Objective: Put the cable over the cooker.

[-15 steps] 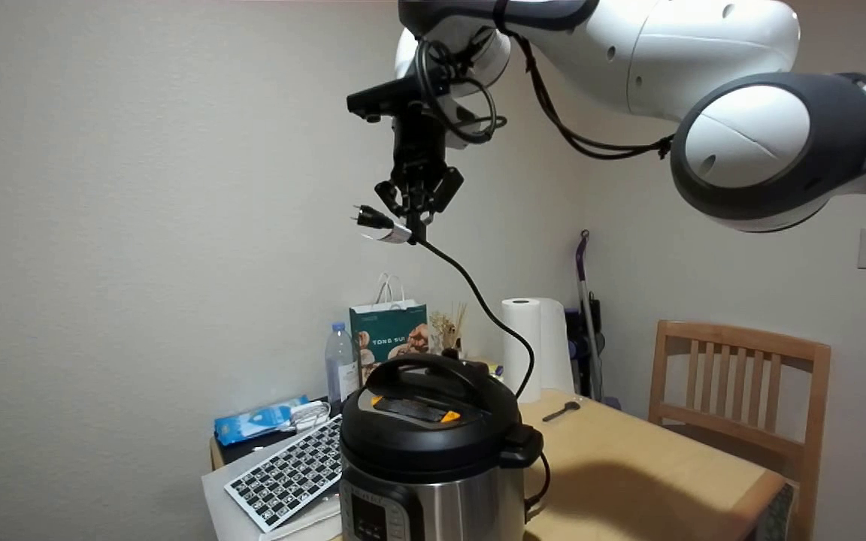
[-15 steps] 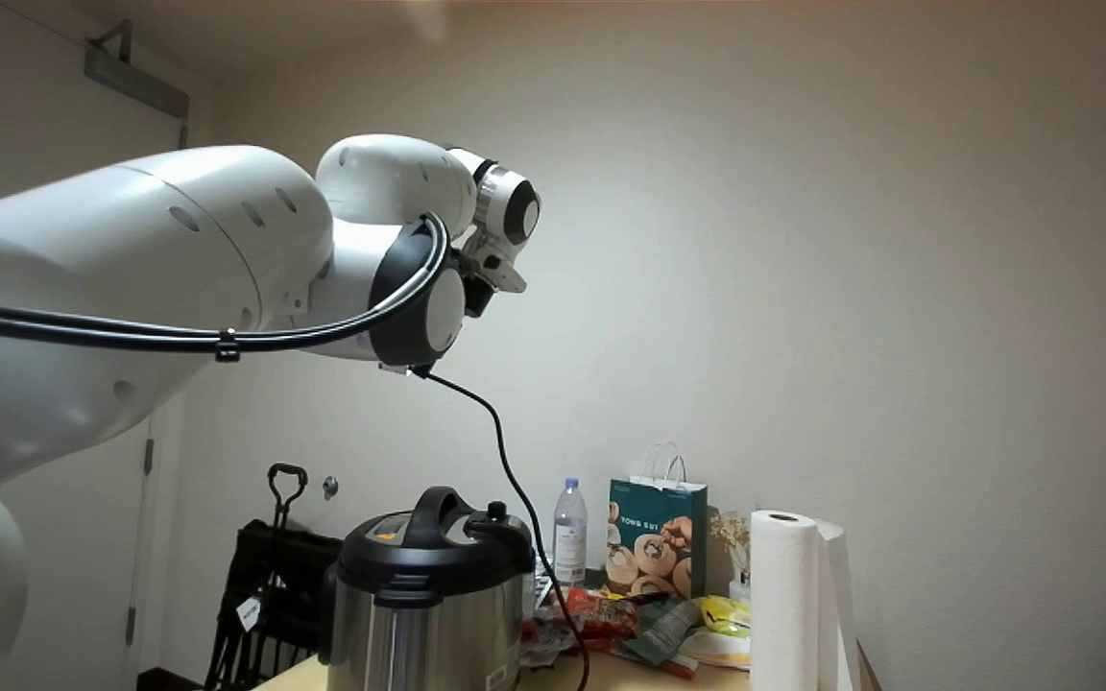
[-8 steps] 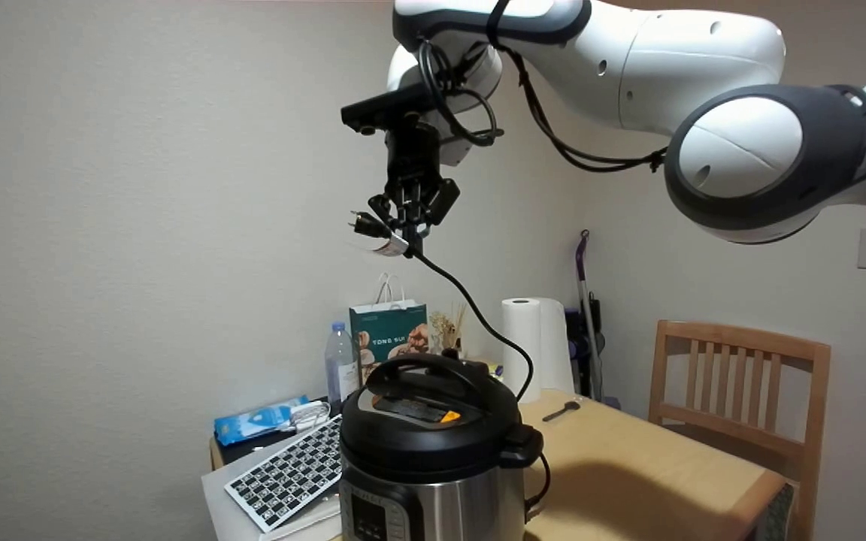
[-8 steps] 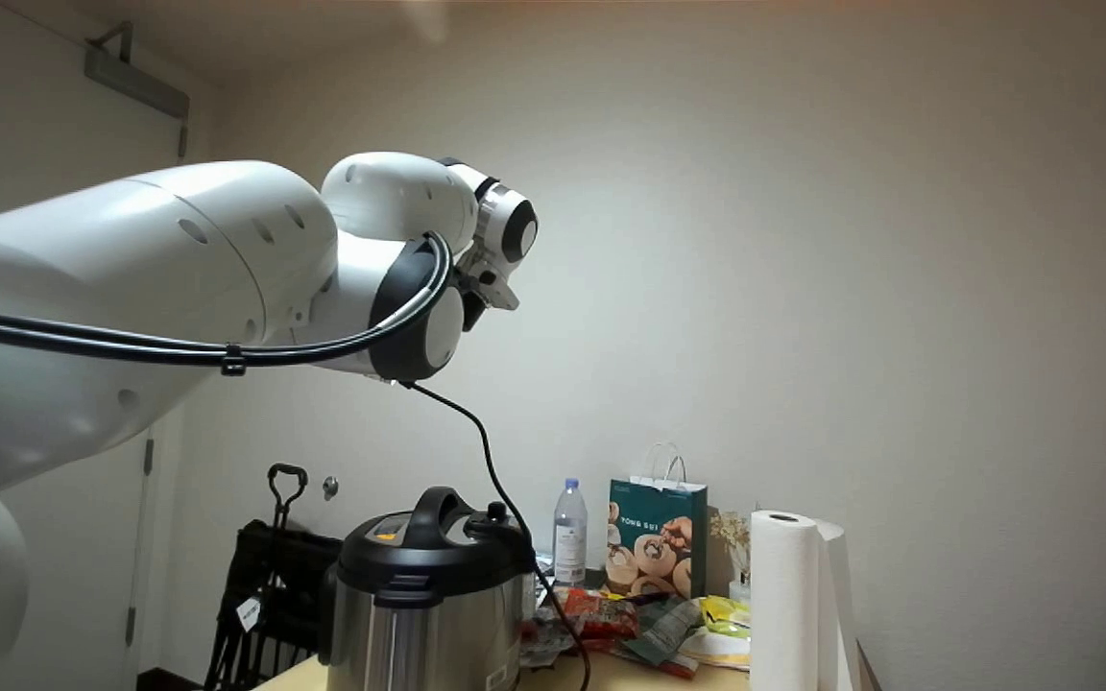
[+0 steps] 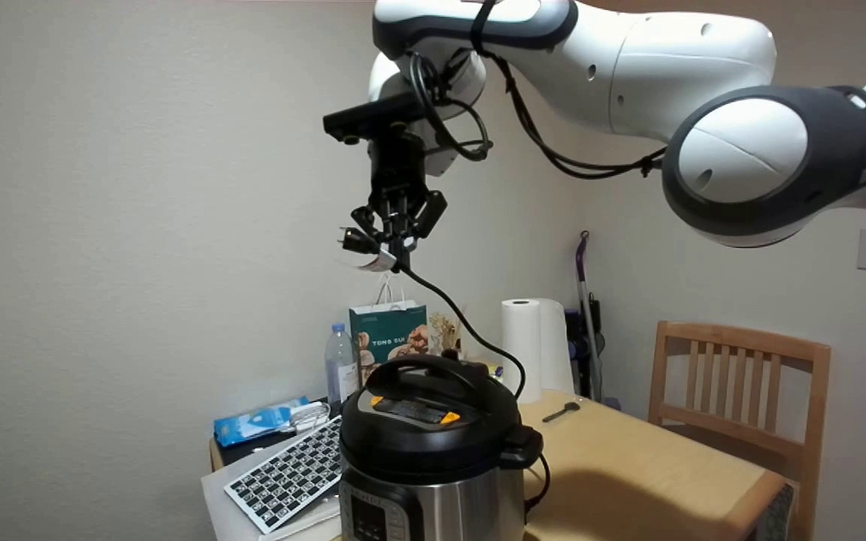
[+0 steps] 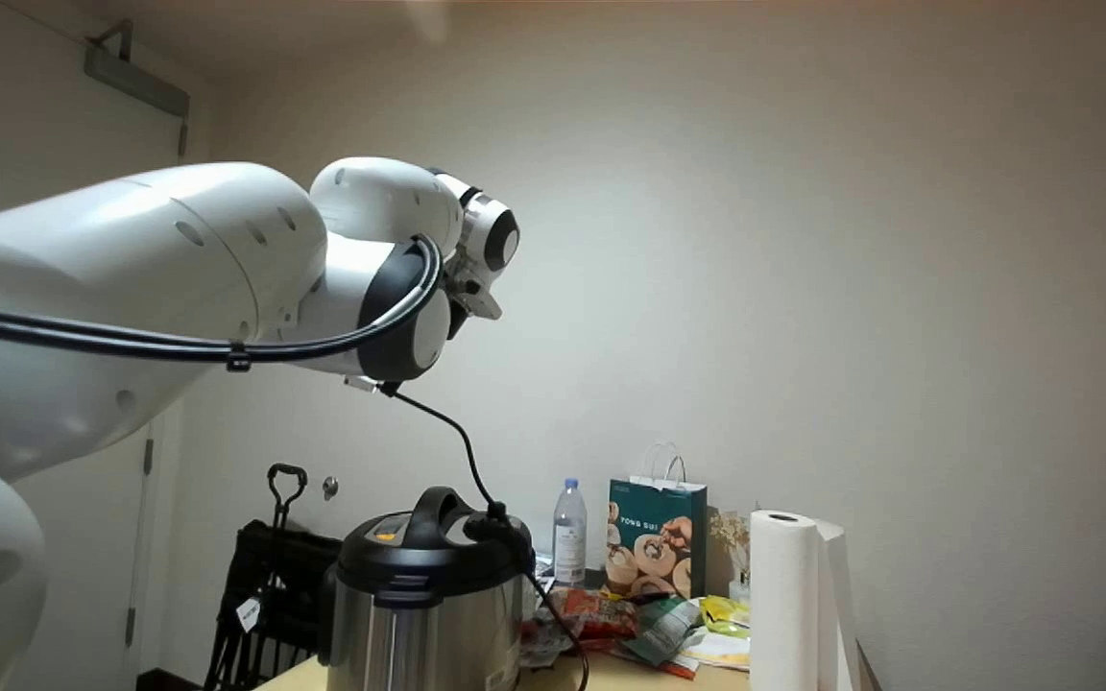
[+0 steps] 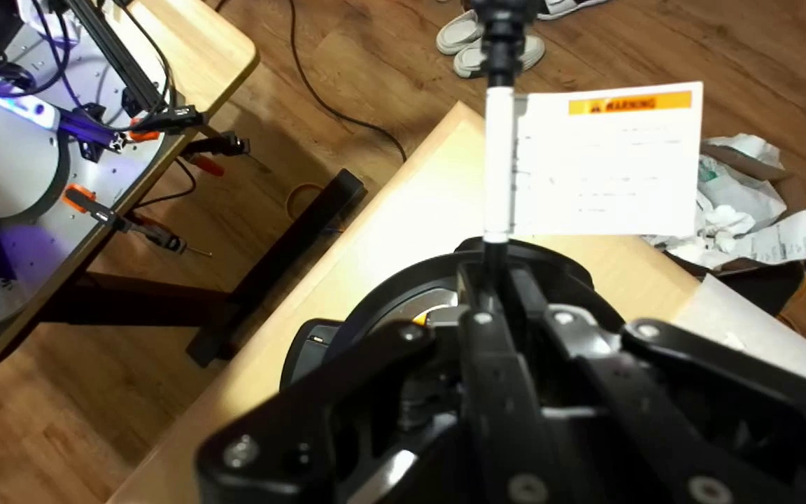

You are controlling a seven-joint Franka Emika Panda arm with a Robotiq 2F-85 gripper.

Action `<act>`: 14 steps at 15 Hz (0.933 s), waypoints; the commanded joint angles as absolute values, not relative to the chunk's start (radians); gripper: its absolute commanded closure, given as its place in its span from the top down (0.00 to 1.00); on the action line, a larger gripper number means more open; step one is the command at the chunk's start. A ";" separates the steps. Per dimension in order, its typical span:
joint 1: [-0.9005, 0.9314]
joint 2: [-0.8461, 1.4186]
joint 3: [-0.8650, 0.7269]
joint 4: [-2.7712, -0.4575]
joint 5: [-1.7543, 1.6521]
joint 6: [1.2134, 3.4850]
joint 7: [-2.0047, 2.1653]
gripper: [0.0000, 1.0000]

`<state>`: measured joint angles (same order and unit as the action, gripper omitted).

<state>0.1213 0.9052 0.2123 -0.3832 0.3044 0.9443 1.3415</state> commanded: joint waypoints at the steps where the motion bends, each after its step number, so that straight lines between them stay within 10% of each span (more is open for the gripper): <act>1: 0.193 0.897 0.206 -0.436 0.257 0.937 1.273 0.02; 14: 0.337 1.080 0.185 -0.381 0.261 0.619 1.139 0.02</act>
<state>0.3292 1.0436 0.1891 -0.4080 0.2495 0.7177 1.2001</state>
